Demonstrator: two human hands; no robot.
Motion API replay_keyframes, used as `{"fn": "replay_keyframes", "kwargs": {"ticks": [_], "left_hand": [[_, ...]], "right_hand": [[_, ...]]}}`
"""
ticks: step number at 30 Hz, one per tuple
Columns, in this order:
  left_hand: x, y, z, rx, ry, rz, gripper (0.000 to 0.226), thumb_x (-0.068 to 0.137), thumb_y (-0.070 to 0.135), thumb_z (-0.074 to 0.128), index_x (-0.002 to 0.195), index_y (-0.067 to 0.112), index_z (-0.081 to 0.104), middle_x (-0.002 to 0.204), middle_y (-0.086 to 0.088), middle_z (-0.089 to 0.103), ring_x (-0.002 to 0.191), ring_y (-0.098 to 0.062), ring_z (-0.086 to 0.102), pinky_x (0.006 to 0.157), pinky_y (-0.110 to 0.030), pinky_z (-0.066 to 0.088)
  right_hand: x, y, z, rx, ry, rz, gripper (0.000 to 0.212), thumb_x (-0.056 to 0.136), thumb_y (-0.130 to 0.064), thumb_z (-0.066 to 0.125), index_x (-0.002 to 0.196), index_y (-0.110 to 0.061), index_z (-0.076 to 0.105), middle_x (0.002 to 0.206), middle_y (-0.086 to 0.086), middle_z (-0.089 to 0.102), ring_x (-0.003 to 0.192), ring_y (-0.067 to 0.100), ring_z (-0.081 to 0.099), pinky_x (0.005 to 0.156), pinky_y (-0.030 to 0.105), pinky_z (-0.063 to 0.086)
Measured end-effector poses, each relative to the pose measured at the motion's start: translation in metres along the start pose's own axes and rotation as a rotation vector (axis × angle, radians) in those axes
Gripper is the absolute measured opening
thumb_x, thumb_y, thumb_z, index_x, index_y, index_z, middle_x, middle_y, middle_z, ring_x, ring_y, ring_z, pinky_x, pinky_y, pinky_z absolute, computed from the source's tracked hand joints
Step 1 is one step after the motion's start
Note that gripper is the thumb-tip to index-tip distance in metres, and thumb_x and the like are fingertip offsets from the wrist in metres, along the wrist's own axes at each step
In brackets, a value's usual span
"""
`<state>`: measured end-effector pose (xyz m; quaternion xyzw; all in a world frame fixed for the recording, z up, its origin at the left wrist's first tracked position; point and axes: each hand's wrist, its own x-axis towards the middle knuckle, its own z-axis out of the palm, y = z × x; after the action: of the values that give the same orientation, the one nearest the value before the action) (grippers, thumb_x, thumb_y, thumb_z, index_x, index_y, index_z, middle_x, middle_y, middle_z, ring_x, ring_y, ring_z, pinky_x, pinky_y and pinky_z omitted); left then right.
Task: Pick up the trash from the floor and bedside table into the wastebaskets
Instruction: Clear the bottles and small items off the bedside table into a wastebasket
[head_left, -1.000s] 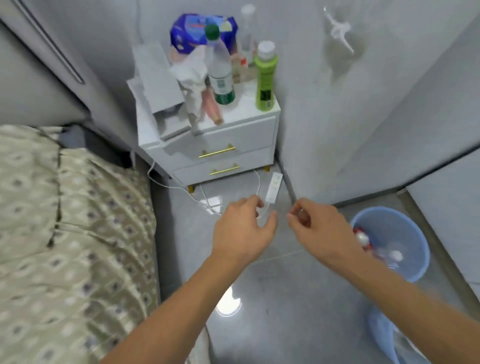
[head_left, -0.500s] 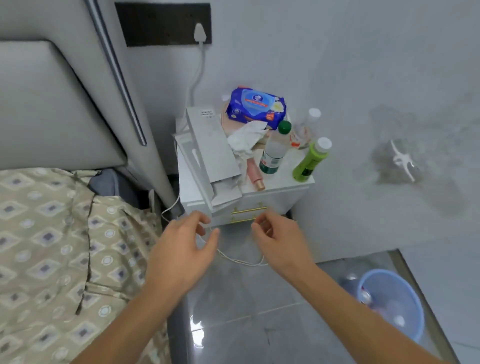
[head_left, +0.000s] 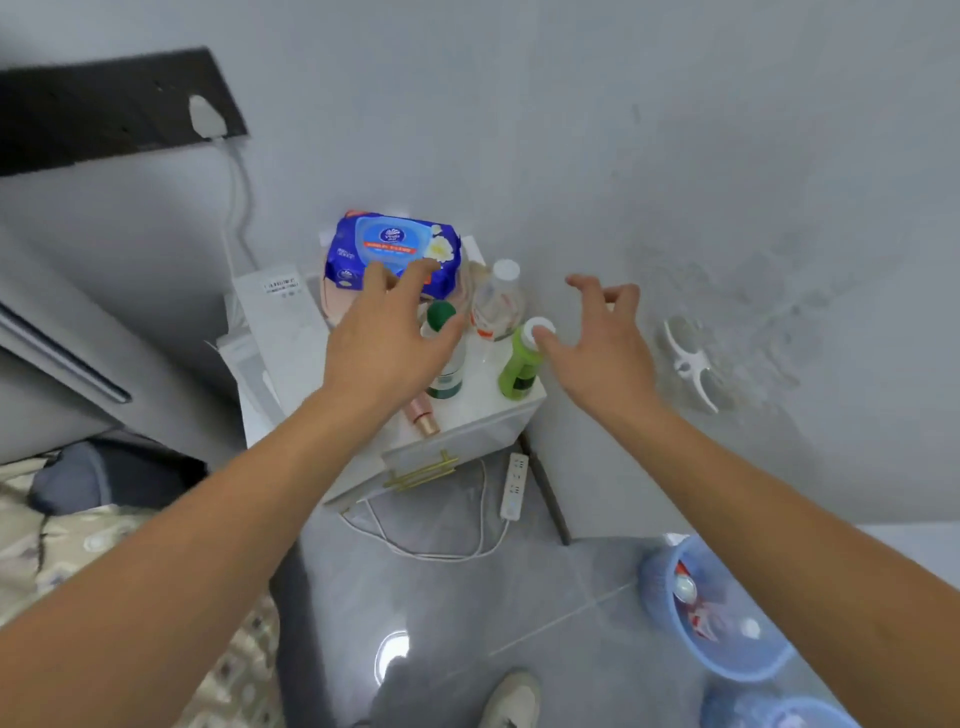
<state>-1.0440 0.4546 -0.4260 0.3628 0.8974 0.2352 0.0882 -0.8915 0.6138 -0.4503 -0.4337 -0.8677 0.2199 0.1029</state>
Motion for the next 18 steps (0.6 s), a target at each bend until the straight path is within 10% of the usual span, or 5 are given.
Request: {"fn": "replay_keyframes", "kwargs": {"ticks": [8,18], "left_hand": [[0.039,-0.026,0.044,0.124,-0.203,0.094,0.046,0.094,0.052,0.06,0.13,0.026,0.051,0.119,-0.007,0.049,0.1,-0.031,0.059,0.073,-0.037,0.049],[-0.012,-0.02,0.008,-0.135,0.037,0.281,0.026,0.093,0.041,0.067,0.095,0.02,0.051,0.088,0.004,0.054,0.08,-0.021,0.05,0.066,-0.038,0.046]], "right_hand": [[0.03,0.008,0.062,-0.039,-0.163,0.065,0.049,0.086,-0.047,0.067,0.125,-0.023,0.05,0.12,0.01,0.043,0.1,0.037,0.059,0.086,0.044,0.054],[-0.061,0.015,0.039,0.055,-0.007,0.008,0.041,0.083,-0.044,0.074,0.113,-0.024,0.054,0.102,0.0,0.042,0.079,0.026,0.056,0.066,0.034,0.045]]}}
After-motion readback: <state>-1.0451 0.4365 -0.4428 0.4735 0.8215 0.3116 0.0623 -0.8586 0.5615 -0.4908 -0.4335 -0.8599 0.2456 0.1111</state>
